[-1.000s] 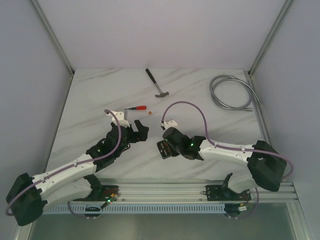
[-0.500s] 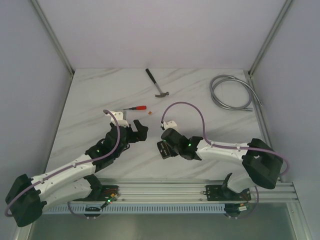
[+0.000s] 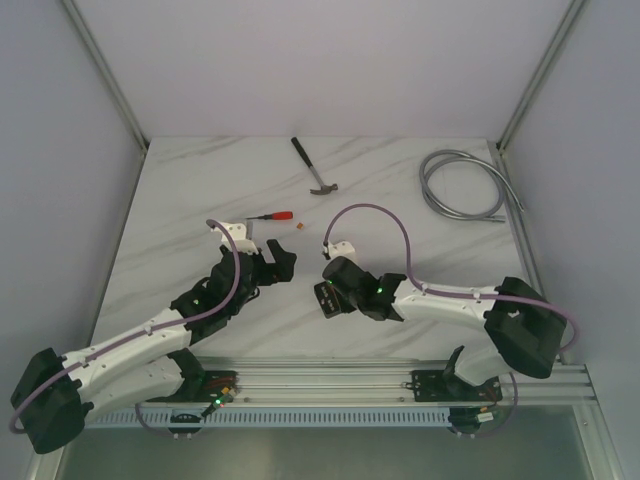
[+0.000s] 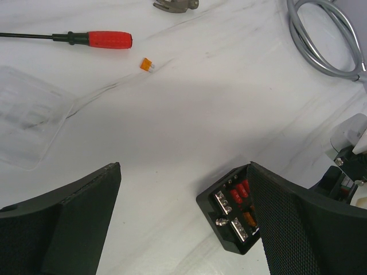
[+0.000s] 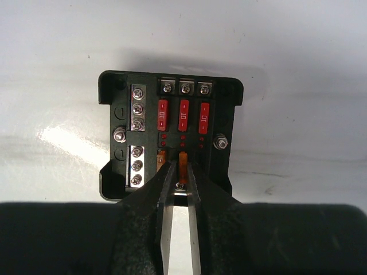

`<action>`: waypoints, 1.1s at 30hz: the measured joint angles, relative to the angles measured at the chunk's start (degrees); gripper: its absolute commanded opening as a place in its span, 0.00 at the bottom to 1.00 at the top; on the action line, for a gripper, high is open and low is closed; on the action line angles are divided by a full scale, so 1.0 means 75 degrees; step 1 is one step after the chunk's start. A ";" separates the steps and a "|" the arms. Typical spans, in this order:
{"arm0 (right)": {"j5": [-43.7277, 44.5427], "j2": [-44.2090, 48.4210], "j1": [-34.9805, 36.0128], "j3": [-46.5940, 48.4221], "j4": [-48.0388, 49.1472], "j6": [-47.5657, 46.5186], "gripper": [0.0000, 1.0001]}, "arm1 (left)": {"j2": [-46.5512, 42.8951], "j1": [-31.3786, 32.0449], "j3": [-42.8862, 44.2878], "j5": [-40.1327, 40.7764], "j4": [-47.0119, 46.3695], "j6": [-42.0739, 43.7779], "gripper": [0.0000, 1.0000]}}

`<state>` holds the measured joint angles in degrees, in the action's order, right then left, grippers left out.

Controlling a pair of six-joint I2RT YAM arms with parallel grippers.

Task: Snap on the fuse box
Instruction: Install the fuse at the fuse box base.

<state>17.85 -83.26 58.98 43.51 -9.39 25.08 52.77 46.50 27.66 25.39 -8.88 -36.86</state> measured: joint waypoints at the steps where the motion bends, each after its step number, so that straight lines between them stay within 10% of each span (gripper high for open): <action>1: 0.0000 0.0006 0.0000 -0.0006 0.0006 0.0006 0.23 | 0.0000 0.0000 0.0000 0.0000 -0.0003 0.0000 1.00; 33: -0.0003 0.0291 0.0000 -0.0079 -0.0198 0.0111 0.29 | 0.0172 0.0000 0.0000 -0.0006 0.0006 0.0000 1.00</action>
<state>17.82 -81.08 58.98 42.92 -10.87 25.91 54.06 46.50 27.66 25.34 -8.84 -36.86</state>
